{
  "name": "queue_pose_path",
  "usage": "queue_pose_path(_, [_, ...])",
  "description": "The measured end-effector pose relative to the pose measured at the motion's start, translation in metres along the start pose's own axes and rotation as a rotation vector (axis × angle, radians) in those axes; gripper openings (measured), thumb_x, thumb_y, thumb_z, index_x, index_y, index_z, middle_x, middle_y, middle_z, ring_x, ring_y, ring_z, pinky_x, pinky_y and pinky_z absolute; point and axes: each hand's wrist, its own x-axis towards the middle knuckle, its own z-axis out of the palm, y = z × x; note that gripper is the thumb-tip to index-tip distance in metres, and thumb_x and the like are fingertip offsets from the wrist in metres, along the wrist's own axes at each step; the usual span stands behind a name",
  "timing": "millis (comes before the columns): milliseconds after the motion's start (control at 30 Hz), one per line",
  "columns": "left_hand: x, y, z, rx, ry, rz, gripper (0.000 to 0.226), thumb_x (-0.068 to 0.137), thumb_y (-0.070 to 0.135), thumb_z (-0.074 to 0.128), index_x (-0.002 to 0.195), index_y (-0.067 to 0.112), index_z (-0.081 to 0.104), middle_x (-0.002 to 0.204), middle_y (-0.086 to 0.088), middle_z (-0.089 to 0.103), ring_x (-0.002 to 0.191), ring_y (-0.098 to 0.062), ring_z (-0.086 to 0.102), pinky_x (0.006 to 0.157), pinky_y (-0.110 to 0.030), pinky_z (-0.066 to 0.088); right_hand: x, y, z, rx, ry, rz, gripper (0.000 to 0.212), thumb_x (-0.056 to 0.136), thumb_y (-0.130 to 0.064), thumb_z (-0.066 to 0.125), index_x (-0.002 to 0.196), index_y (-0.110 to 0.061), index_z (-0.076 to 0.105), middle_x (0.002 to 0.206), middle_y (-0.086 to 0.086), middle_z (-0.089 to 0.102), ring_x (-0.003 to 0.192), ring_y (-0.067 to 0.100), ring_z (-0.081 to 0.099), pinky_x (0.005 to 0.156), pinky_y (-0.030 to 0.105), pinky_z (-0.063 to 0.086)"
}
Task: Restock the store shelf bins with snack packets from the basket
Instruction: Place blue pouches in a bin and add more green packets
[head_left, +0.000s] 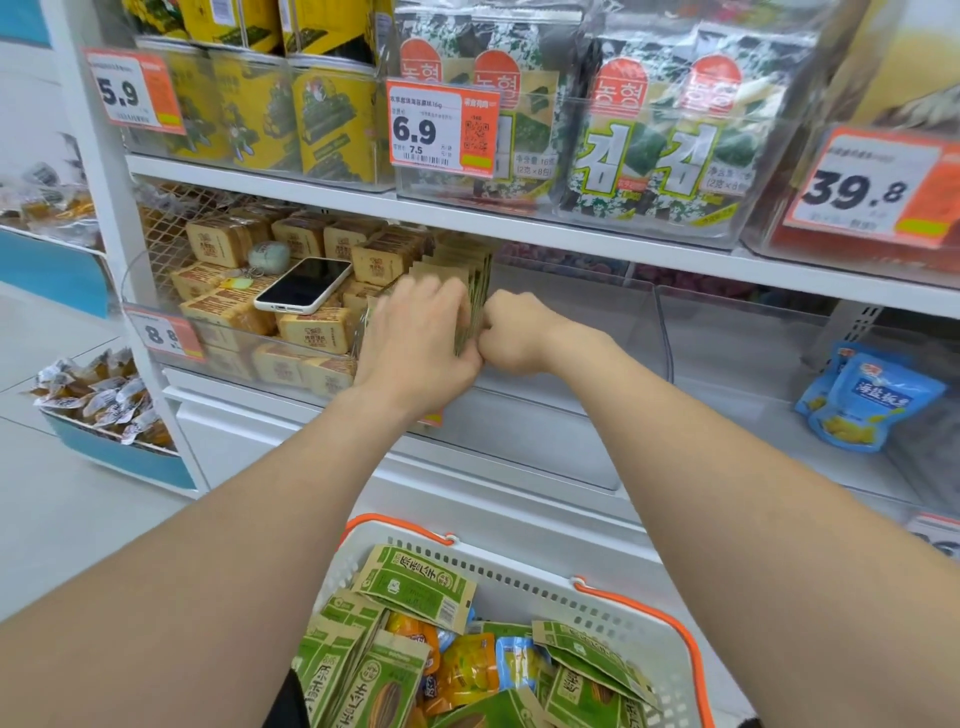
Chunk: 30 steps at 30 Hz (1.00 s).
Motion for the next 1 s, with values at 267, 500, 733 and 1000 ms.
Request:
queue_pose_path(267, [-0.030, 0.001, -0.008, -0.136, -0.934, -0.109, 0.029, 0.095, 0.041, 0.066, 0.094, 0.012, 0.071, 0.084, -0.011, 0.073, 0.071, -0.026, 0.069, 0.061, -0.032, 0.056, -0.090, -0.021, 0.004, -0.286, 0.034, -0.113, 0.008, 0.080, -0.014, 0.060, 0.075, -0.012, 0.055, 0.070, 0.005, 0.053, 0.067, 0.026, 0.058, 0.060, 0.033, 0.046])
queue_pose_path(500, [-0.052, 0.011, 0.009, 0.179, -1.437, -0.072, 0.041, 0.102, 0.049, 0.059, 0.133, 0.023, 0.060, 0.120, -0.003, 0.069, 0.099, -0.021, 0.076, 0.098, -0.046, 0.059, -0.124, -0.003, 0.084, -0.497, -0.684, -0.098, 0.016, 0.092, -0.019, 0.060, 0.078, -0.012, 0.056, 0.079, 0.003, 0.068, 0.071, 0.026, 0.068, 0.073, 0.038, 0.061])
queue_pose_path(733, [-0.059, 0.039, 0.032, 0.221, -1.355, 0.167, 0.029, 0.104, 0.033, 0.054, 0.127, 0.019, 0.065, 0.103, 0.000, 0.070, 0.092, -0.021, 0.076, 0.094, -0.042, 0.058, -0.136, 0.001, 0.188, -0.789, -0.804, -0.524, 0.038, 0.094, -0.042, 0.071, 0.077, -0.014, 0.052, 0.076, -0.001, 0.054, 0.082, 0.025, 0.061, 0.063, 0.035, 0.050])
queue_pose_path(1000, [-0.057, 0.052, 0.060, 0.335, -1.325, 0.290, 0.018, 0.094, 0.014, 0.042, 0.083, 0.011, 0.056, 0.087, -0.004, 0.060, 0.085, -0.029, 0.064, 0.088, -0.044, 0.057, -0.157, 0.010, 0.254, -0.755, -0.969, -0.605, 0.071, 0.087, -0.049, 0.078, 0.140, -0.009, 0.053, 0.120, 0.007, 0.065, 0.095, 0.026, 0.061, 0.064, 0.033, 0.047])
